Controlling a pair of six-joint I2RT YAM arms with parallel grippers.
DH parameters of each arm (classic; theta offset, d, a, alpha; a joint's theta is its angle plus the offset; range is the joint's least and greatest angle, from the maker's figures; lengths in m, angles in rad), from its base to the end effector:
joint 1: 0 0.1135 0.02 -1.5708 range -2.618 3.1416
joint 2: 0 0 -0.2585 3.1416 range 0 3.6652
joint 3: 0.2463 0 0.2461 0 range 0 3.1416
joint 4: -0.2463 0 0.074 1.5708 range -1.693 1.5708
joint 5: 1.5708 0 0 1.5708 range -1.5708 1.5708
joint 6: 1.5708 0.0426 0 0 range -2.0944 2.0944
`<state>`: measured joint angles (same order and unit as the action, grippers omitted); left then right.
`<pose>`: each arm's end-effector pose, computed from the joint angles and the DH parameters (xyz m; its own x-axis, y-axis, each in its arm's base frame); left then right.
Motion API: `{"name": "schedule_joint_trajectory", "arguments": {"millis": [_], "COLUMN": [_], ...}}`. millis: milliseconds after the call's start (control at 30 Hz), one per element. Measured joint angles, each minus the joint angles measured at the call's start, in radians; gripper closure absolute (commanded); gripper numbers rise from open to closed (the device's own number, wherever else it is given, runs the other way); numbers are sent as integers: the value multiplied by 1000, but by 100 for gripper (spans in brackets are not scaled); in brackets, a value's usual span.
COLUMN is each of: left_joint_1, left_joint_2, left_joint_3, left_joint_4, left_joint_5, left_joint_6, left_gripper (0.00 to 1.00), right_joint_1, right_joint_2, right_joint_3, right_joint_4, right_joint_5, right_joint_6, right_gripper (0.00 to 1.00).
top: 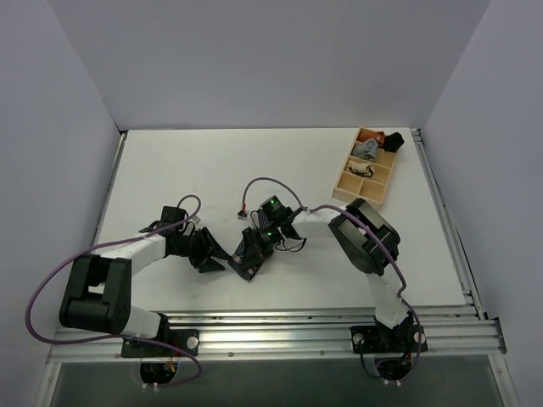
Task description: Roll the underwear
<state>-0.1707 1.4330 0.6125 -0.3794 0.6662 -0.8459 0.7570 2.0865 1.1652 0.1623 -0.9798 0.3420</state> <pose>0.2223 -0.0650 0.1357 -0.8742 -0.4465 0.1908 -0.4526 0.6070 -0.6532 0.2741 0.3076 0.1173 -0.7465 -0.4482 -0.4919 -0.6053 0.1503 0.7817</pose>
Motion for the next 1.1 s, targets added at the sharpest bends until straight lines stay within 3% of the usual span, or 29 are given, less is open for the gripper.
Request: {"name": "schedule_joint_trajectory", "arguments": {"millis": [500, 767, 1100], "left_joint_1": [-87, -101, -109], "left_joint_2": [100, 111, -86], "left_joint_3": [-32, -32, -93], "left_joint_4": [211, 230, 224], "left_joint_5": [-18, -44, -172], "left_joint_6": [-77, -109, -116], "left_gripper": [51, 51, 53], "right_joint_1": [-40, -47, -63], "right_joint_2": [66, 77, 98], "right_joint_3": [16, 16, -12], "right_joint_4": [39, 54, 148], "right_joint_5": [-120, -136, -182], "right_joint_6": [72, 109, 193], "right_gripper": [100, 100, 100]}}
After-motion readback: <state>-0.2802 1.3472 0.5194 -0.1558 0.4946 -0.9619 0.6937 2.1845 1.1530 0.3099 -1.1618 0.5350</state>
